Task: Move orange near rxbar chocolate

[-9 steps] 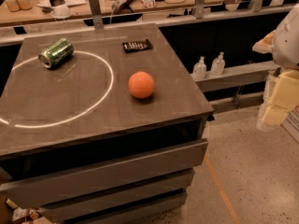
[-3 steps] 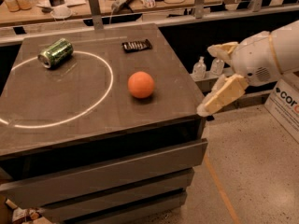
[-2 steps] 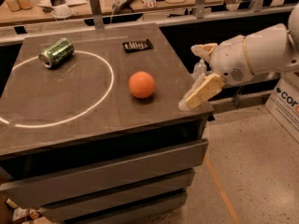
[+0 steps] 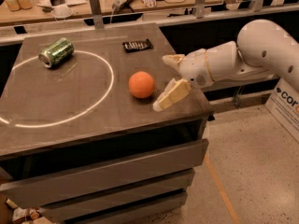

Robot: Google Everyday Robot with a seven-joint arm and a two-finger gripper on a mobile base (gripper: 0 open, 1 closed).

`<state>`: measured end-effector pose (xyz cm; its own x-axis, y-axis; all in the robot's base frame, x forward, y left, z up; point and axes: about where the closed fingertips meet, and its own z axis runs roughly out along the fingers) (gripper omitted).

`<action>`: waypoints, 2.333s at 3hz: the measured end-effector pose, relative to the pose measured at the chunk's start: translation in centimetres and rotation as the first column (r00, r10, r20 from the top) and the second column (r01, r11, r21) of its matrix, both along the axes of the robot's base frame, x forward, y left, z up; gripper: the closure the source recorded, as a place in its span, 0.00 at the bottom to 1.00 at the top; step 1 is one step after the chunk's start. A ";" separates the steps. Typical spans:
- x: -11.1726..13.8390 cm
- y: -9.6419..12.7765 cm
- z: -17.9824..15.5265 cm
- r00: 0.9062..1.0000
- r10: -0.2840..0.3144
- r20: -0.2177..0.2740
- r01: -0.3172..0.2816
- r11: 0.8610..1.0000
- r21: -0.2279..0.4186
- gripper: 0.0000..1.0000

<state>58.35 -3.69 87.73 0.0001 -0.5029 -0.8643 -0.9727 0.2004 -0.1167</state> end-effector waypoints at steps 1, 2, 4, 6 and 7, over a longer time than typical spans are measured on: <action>1.2 2.5 -1.7 0.998 0.050 -0.037 -0.048 0.998 0.050 0.00; 2.0 4.8 -2.3 0.994 0.101 -0.045 -0.097 0.991 0.090 0.18; 1.9 5.4 -2.4 0.993 0.110 -0.047 -0.106 0.990 0.092 0.64; 5.9 2.0 2.4 0.981 -0.111 0.161 0.094 0.989 0.113 1.00; 9.0 -1.5 5.8 0.921 -0.263 0.289 0.240 0.964 0.112 1.00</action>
Offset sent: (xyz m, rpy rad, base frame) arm 0.0311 0.0715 -0.0290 0.1344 0.0575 0.1504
